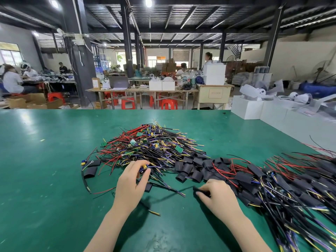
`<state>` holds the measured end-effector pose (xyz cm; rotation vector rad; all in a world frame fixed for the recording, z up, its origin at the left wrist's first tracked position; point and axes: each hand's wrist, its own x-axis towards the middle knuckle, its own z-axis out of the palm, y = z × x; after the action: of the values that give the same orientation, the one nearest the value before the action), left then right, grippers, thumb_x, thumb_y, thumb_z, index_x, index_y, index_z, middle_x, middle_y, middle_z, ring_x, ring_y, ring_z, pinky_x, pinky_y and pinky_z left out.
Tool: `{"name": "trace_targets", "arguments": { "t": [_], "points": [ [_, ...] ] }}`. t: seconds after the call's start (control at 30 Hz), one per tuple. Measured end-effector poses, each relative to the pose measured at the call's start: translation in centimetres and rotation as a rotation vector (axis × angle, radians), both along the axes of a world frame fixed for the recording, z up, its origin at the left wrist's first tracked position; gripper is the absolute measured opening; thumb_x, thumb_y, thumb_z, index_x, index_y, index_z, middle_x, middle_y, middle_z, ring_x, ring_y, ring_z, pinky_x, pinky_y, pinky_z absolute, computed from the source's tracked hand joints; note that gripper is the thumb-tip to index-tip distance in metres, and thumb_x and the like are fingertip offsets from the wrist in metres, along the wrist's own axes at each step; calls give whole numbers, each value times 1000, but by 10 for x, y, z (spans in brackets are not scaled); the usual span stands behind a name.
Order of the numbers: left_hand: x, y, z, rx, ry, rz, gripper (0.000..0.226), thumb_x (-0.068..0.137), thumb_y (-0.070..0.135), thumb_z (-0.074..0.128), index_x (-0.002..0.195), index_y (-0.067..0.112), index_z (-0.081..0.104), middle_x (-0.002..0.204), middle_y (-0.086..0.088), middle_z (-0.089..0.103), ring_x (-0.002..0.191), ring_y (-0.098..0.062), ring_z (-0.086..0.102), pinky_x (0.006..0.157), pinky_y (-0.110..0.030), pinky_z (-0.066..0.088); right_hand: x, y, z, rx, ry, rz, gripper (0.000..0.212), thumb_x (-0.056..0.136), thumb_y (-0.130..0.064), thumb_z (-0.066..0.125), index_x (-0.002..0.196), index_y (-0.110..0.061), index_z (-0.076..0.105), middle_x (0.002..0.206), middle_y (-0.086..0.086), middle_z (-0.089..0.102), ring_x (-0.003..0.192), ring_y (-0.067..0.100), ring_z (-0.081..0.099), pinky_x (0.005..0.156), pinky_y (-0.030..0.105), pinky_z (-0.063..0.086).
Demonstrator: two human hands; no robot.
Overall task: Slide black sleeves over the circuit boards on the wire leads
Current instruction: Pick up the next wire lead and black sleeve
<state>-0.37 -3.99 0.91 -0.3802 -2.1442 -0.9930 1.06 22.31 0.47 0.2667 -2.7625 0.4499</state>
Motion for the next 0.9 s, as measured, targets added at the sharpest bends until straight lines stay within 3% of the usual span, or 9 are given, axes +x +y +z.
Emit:
{"name": "trace_targets", "arguments": {
  "t": [0.07, 0.17, 0.27, 0.37, 0.47, 0.6, 0.73, 0.83, 0.9],
  "points": [
    [0, 0, 1, 34, 13, 4, 12, 93, 20, 61, 104, 21, 65, 97, 9, 63, 75, -10, 54, 72, -23, 45, 1, -2, 3, -159, 53, -3, 14, 86, -35, 65, 93, -26, 74, 88, -12, 68, 88, 13, 62, 75, 26, 44],
    [0, 1, 3, 111, 22, 28, 11, 94, 12, 61, 100, 21, 62, 87, 10, 62, 68, -11, 53, 64, -21, 42, 1, -4, 9, -419, 136, -5, 3, 82, -17, 72, 84, -20, 73, 71, -17, 67, 65, 0, 59, 65, 10, 41],
    [-1, 4, 6, 337, -68, -34, 15, 99, 12, 52, 98, 27, 55, 66, 9, 49, 53, -10, 39, 50, -22, 34, 2, -8, 14, -833, 25, 60, 8, 85, -6, 68, 82, -14, 70, 68, 3, 68, 46, 2, 50, 53, 16, 45],
    [0, 12, 11, 667, -224, -216, 18, 97, 9, 56, 94, 26, 56, 59, 11, 41, 47, -9, 32, 43, -17, 29, 5, -15, 18, -1189, -153, 173, 8, 88, -1, 63, 89, -7, 68, 70, 9, 65, 52, 7, 51, 47, 18, 44],
    [2, 28, 11, 650, -367, -289, 10, 86, 11, 70, 91, 18, 65, 53, 6, 36, 41, -9, 26, 40, -16, 24, 9, -25, 17, -1362, -293, 285, 10, 89, -4, 61, 98, -2, 66, 73, 4, 67, 58, 6, 52, 49, 15, 41],
    [11, 49, 5, 644, -559, -415, 9, 82, 17, 74, 75, 16, 69, 45, 4, 31, 36, -10, 22, 38, -14, 20, 13, -40, 16, -1361, -328, 350, 12, 88, -4, 62, 86, -13, 70, 71, 1, 69, 57, 6, 55, 50, 15, 41],
    [15, 52, 2, 491, -592, -430, 23, 84, 21, 73, 78, 2, 64, 45, 4, 30, 38, -11, 22, 40, -19, 20, 15, -45, 14, -1321, -321, 342, 17, 86, 1, 64, 83, -14, 70, 71, 1, 72, 56, 6, 59, 49, 16, 45],
    [16, 50, 3, 375, -536, -396, 26, 84, 20, 74, 62, 17, 61, 47, 9, 32, 44, -7, 25, 44, -17, 21, 14, -46, 12, -1238, -261, 311, 16, 85, 3, 66, 82, -12, 72, 68, 5, 71, 53, 10, 59, 49, 18, 48],
    [15, 50, 4, 269, -474, -334, 36, 83, 17, 75, 56, 23, 53, 50, 10, 35, 49, -5, 27, 48, -18, 23, 15, -48, 10, -1052, -94, 261, 17, 83, 2, 69, 79, -13, 74, 67, 0, 71, 51, 8, 59, 50, 18, 48]
  ]
}}
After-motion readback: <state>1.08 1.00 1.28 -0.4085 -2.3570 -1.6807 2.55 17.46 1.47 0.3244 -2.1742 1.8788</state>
